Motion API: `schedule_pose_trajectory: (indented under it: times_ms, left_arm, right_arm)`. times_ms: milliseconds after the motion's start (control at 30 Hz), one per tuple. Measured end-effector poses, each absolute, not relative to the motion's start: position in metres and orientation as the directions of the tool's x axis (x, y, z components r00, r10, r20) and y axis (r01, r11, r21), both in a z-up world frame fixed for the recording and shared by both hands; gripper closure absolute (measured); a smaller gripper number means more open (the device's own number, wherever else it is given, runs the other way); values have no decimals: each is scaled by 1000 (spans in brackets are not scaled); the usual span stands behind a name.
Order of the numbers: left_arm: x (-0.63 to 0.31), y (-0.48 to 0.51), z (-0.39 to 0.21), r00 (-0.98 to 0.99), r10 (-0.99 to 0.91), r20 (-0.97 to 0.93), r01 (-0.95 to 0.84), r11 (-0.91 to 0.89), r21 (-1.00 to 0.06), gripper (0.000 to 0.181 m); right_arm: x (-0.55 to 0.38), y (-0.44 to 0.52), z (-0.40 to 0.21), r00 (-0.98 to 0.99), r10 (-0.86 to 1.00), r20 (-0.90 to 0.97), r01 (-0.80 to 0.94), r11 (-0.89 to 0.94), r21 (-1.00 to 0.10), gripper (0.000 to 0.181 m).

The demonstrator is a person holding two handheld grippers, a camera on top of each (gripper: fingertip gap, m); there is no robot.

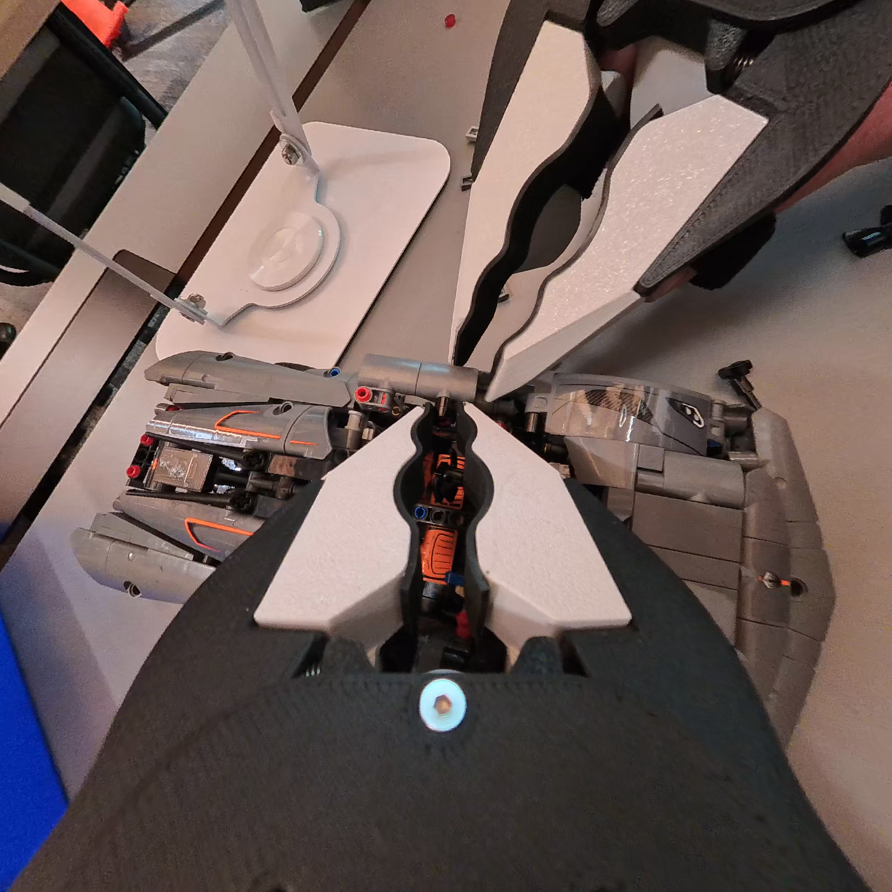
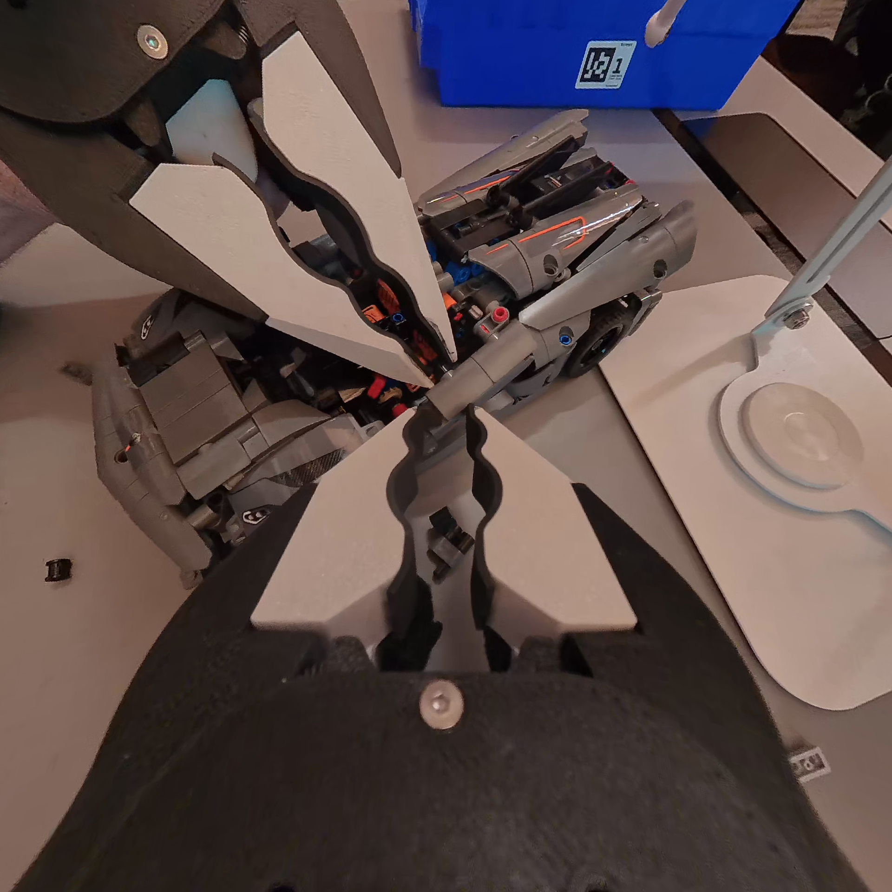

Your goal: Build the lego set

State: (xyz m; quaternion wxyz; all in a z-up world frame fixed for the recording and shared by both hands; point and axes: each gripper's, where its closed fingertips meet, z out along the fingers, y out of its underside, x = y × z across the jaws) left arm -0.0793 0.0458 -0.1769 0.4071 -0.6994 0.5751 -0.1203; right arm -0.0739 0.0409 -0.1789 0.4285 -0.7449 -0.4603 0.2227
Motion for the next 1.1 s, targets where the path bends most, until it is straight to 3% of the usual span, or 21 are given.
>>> schedule_pose_trajectory:
  times_ms: [467,1100]
  left_arm:
    - [-80,44,-175,307,-908,-285,-692,-7,-722,176]
    - [-79,35,-177,263,-924,-279,-706,13,-708,175]
  right_arm:
    - [-74,41,-174,467,884,-9,426,-233,-874,172]
    - [-73,31,-174,396,916,-62,463,-258,-848,172]
